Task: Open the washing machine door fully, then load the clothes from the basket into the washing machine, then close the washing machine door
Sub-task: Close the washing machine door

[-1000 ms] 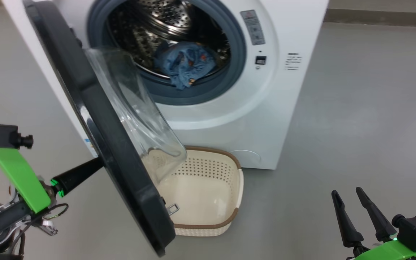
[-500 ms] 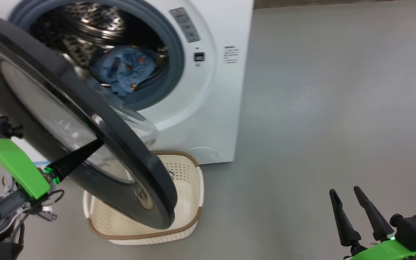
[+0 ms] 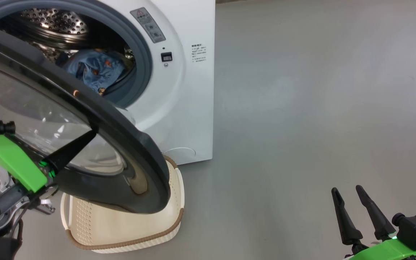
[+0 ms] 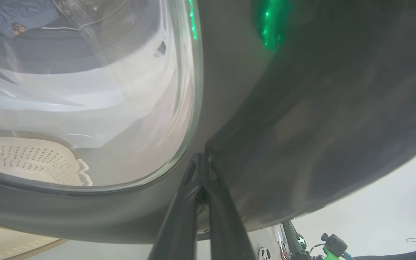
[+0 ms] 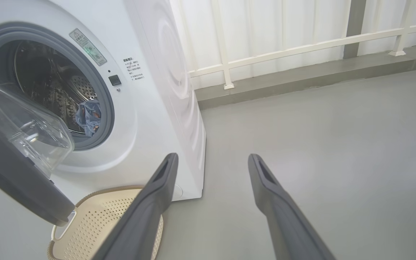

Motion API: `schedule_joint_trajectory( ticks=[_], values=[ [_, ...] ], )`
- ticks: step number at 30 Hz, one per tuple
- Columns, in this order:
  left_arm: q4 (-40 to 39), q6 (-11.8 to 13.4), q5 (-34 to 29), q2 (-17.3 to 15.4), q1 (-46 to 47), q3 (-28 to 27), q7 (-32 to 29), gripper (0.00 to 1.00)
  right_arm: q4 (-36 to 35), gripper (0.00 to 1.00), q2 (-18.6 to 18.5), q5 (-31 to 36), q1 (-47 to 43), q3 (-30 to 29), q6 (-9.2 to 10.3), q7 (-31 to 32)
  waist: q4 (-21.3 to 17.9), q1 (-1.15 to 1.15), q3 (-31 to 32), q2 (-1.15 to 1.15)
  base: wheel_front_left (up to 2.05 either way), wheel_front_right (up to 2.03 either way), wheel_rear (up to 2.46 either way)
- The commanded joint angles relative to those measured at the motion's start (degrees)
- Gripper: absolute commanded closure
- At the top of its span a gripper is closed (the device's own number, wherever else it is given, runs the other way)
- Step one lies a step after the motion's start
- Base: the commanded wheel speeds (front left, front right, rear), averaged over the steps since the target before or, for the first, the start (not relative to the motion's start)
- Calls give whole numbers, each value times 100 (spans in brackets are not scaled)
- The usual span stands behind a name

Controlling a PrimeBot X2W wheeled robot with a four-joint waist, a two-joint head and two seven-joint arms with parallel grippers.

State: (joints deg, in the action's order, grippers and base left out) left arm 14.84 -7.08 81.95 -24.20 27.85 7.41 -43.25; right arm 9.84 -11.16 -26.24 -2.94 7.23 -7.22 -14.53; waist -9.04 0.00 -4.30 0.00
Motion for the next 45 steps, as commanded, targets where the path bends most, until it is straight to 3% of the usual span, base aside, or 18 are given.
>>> schedule_joint_trajectory(
  ticks=[1, 13, 16, 17, 18, 19, 20, 32, 45],
  values=[
    [-205, -41, 22, -269, 91, -199, 80, 100, -140, 0, -85, 70, 109, 88, -26, -47, 43, 0, 52, 0, 0, 0, 0],
    [-514, -41, 171, -270, -945, -175, 599, 99, -137, 0, -132, 50, -11, 57, -26, -47, 386, 0, 259, 0, 0, 0, 0],
    [-620, -41, 110, -287, -1266, -139, 805, 58, -137, 0, -145, 44, -26, 64, -26, -47, 469, 0, 280, 0, 0, 0, 0],
    [-654, -41, 88, -284, -1372, -111, 875, 51, -137, 0, -148, 43, -29, 61, -26, -47, 494, 0, 282, 0, 0, 0, 0],
    [-654, -41, 88, -284, -1372, -111, 875, 51, -137, 0, -148, 43, -29, 61, -26, -47, 494, 0, 282, 0, 0, 0, 0],
    [-674, -41, 51, -295, -1474, -91, 962, 17, -138, 0, -153, 42, -30, 69, -26, -47, 512, 0, 287, 0, 0, 0, 0],
    [-671, -41, -46, -323, -1570, -69, 1092, 0, -137, 0, -158, 41, -31, 73, -26, -47, 529, 0, 292, 0, 0, 0, 0],
    [-282, -41, -781, -288, -2437, 598, 2782, 0, -140, 0, -190, 31, -5, 102, -26, -47, 549, 0, 298, 0, 0, 0, 0],
    [474, -41, -1481, -361, -2775, 1301, 5415, 0, -123, 0, -212, 19, -60, 31, -26, -47, 475, 0, 341, 0, 0, 0, 0]
  ],
)
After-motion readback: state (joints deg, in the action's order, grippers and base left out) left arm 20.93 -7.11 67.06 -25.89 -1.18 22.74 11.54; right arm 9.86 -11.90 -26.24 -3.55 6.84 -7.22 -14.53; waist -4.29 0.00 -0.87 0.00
